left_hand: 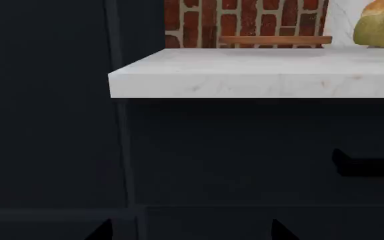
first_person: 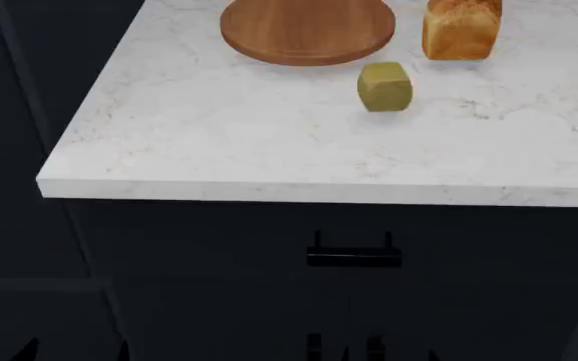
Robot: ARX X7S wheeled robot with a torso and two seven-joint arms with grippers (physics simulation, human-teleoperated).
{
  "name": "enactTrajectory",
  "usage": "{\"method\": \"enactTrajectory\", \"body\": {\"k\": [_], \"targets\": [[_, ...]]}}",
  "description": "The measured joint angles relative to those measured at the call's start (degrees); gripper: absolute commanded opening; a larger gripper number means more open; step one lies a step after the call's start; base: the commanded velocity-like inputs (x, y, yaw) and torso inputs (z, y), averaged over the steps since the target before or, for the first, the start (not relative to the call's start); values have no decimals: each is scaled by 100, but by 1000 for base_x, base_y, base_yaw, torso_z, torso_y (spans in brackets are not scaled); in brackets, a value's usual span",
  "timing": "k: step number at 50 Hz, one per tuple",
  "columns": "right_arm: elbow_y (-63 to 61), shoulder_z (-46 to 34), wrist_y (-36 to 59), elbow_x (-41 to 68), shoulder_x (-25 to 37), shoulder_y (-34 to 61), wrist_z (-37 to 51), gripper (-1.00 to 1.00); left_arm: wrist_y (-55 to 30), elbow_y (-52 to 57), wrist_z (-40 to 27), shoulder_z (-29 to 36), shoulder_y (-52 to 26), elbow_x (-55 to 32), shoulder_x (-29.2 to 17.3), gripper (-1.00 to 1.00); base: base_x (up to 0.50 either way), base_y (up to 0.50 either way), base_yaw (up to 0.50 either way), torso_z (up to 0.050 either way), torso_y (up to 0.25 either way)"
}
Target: Place the bread and cheese on the cutting board.
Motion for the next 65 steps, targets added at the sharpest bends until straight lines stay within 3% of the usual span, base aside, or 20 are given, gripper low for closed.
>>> {"method": "enactTrajectory", "body": {"k": [14, 31, 35, 41, 48, 52, 58, 65], "targets": [[20, -316, -112, 195, 240, -2, 338, 100, 17, -32, -344, 390, -67, -248, -274, 100, -1, 0, 0, -1, 0], [56, -419, 243, 237, 327, 161, 527, 100, -505, 14, -362, 366, -145, -432, -336, 100, 0, 0, 0, 0, 0], [-529, -431, 951, 256, 415, 293, 602, 100, -1220, 569, -456, 376, -207, -512, -421, 100, 0, 0, 0, 0, 0], [-1734, -355, 2451, 353, 572, 825, 671, 100, -2999, 2083, -566, 375, -645, -700, -593, 100, 0, 0, 0, 0, 0], [-3223, -126, 4722, 613, 725, 2031, 681, 100, -5707, 3773, -607, 29, -2002, -1109, -668, 100, 0, 0, 0, 0, 0], [-3841, 2, 5883, 748, 793, 2735, 673, 100, -6808, 4394, -760, -241, -2649, -1633, -753, 100, 0, 0, 0, 6, 0], [-4473, 149, 7180, 901, 849, 3517, 671, 100, -7709, 4900, -1136, -588, -3260, -2534, -955, 100, 0, 0, 0, 50, 0], [-4822, 237, 7935, 1022, 911, 3889, 663, 100, -8264, 5155, -1407, -808, -3642, -3127, -1112, 100, 0, 0, 0, 50, 0]]}}
